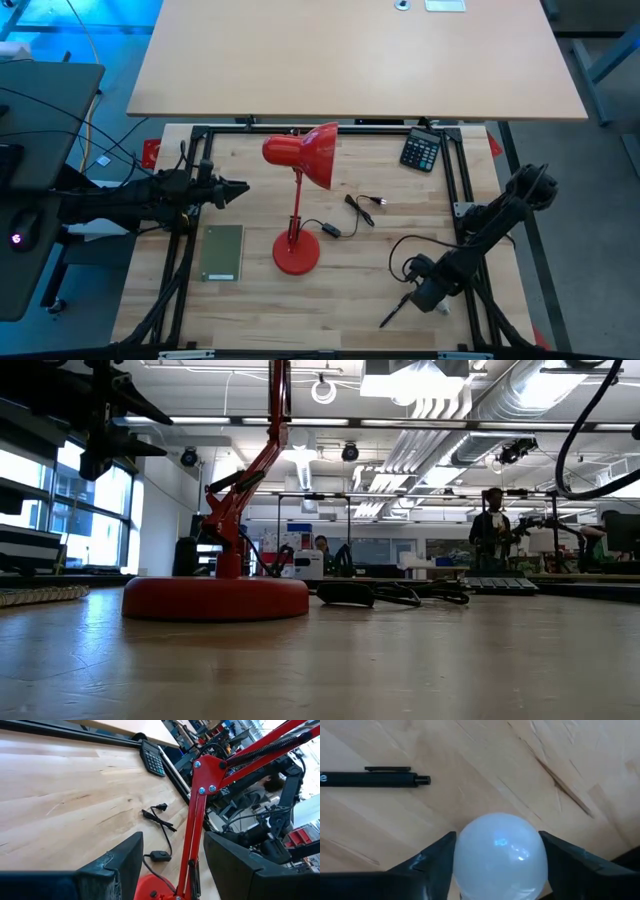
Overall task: Screw lightbulb
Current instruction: Insert the white lightbulb into the red lamp
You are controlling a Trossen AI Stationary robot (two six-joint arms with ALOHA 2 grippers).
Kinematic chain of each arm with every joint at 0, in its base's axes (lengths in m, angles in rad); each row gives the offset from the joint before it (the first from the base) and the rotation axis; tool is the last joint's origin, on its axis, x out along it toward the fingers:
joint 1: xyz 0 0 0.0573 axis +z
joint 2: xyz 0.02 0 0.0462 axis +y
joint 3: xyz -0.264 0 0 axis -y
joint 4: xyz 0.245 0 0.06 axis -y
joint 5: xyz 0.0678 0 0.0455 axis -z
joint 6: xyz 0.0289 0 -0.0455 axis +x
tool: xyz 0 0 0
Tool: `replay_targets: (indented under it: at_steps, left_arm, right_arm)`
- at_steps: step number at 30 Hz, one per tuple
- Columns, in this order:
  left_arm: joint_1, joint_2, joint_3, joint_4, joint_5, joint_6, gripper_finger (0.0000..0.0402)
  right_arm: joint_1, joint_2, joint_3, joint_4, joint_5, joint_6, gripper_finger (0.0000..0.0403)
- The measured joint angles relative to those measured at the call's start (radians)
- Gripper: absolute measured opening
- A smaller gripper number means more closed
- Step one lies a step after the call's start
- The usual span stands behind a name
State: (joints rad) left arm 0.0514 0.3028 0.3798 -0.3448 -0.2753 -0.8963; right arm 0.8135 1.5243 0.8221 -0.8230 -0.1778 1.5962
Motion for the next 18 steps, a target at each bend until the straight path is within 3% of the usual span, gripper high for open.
replay_targets:
  at_steps: [4,8,12,18]
  left_arm:
    - [0.0,0.0,0.0,0.027,0.0,0.006,0.02]
    - [0.0,0.0,0.0,0.092,0.0,0.05,0.02]
    - [0.0,0.0,0.0,0.177,-0.024,0.1,0.02]
    - [0.001,0.018,0.018,0.351,-0.134,0.132,0.02]
  right_arm:
    - [0.0,-0.024,0.005,-0.011,0.012,0.001,0.0229]
    - [-0.001,-0.057,0.063,-0.114,0.104,0.0,0.0229]
    - [-0.024,-0.098,0.151,-0.245,0.267,0.017,0.0229]
    - [-0.125,-0.154,0.263,-0.362,0.596,0.091,0.0229]
